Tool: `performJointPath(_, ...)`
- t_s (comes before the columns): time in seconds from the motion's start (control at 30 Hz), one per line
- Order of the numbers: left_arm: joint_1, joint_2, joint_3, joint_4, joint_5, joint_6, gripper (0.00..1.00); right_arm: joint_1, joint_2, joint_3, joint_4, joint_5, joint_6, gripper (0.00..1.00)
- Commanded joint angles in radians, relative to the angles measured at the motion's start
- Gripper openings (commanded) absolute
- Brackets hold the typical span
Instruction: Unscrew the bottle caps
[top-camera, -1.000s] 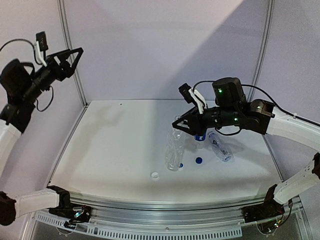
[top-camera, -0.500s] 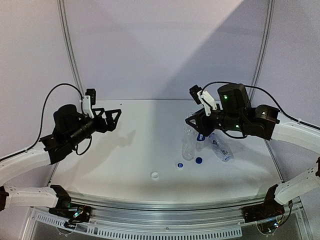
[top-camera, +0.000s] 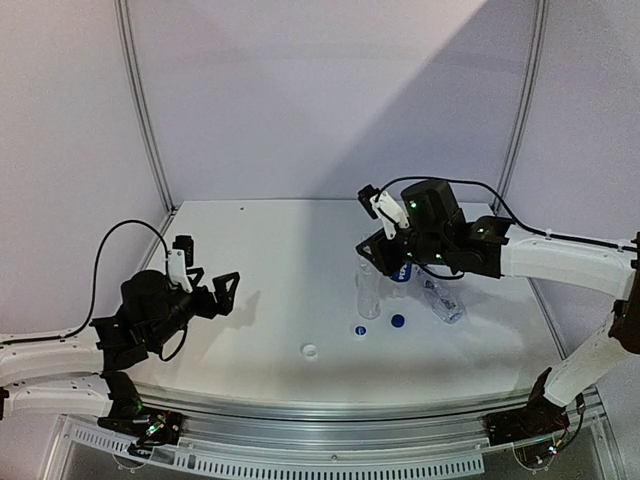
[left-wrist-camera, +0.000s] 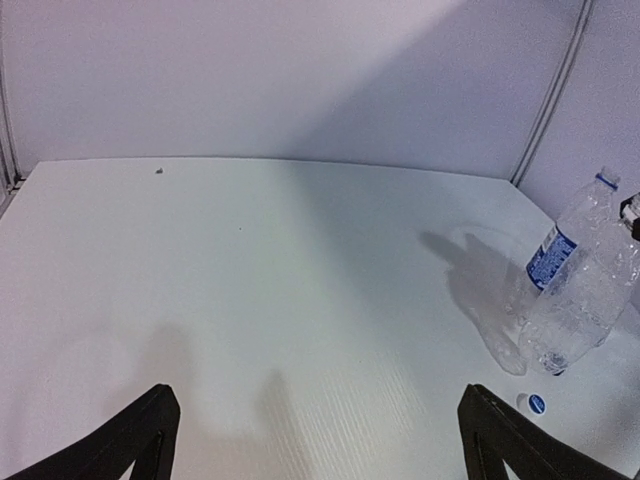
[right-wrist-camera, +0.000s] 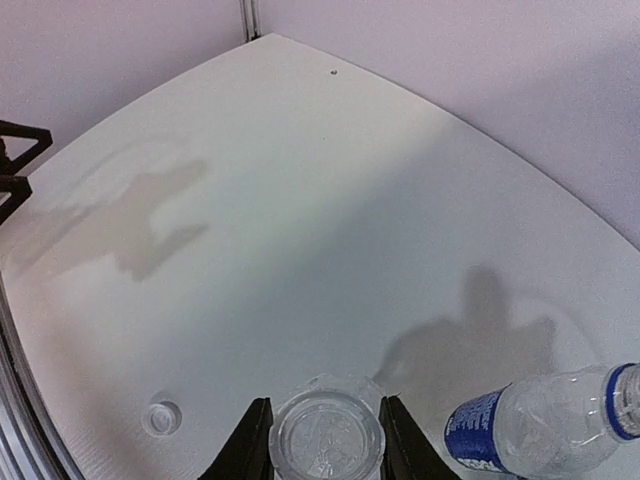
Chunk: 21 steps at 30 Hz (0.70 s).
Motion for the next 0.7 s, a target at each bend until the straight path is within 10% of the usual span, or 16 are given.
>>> performJointPath(0.0, -0.006, -0.02, -0.027, 0.072, -0.026, -0.038, 0.99, -0.047, 0.004, -0.021, 0.125, -0.037, 0.036, 0.0)
performJointPath(0.67, -0.006, -0.058, -0.018, 0.061, 0.063, -0.053, 0.97, -0.076, 0.1, -0.062, 0.249, -0.018, 0.054, 0.1)
